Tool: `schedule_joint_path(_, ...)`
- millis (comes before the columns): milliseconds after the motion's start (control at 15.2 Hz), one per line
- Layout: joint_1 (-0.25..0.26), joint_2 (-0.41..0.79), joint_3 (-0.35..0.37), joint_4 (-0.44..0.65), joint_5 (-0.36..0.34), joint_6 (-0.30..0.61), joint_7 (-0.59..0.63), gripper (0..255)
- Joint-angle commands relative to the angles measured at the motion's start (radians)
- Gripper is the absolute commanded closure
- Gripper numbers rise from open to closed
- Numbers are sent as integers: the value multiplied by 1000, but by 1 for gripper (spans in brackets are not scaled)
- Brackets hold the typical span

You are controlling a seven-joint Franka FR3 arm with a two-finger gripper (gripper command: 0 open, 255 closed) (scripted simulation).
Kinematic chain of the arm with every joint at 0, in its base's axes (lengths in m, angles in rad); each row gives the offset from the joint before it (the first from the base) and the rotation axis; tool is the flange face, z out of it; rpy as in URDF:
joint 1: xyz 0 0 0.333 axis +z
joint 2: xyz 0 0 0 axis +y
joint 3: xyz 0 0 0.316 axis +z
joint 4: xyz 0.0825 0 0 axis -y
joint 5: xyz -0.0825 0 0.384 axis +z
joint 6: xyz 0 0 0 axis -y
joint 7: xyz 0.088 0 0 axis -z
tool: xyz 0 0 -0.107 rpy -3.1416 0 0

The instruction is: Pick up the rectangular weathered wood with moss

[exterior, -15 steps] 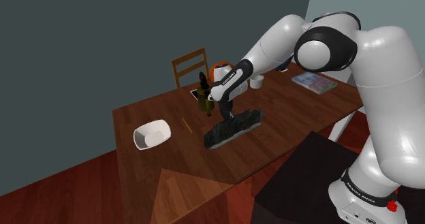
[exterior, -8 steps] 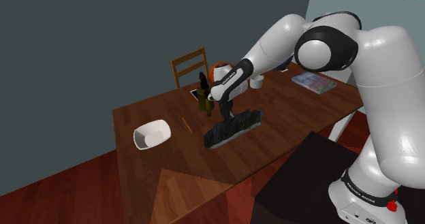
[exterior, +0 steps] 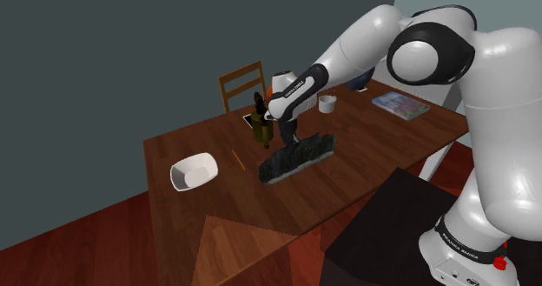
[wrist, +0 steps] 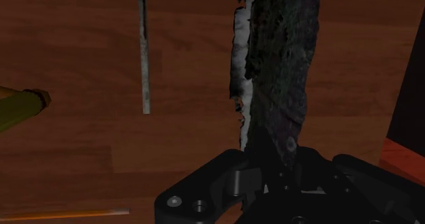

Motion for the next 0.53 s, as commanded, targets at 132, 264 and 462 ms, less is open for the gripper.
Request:
schedule_joint_path(132, 4, -36, -4, 5, -8, -40, 7, 255)
schedule_joint_path(264, 5, -54, -6, 8, -12, -60, 10, 255)
schedule_joint_path(462, 6, -63, -7, 10, -14, -72, 12, 255)
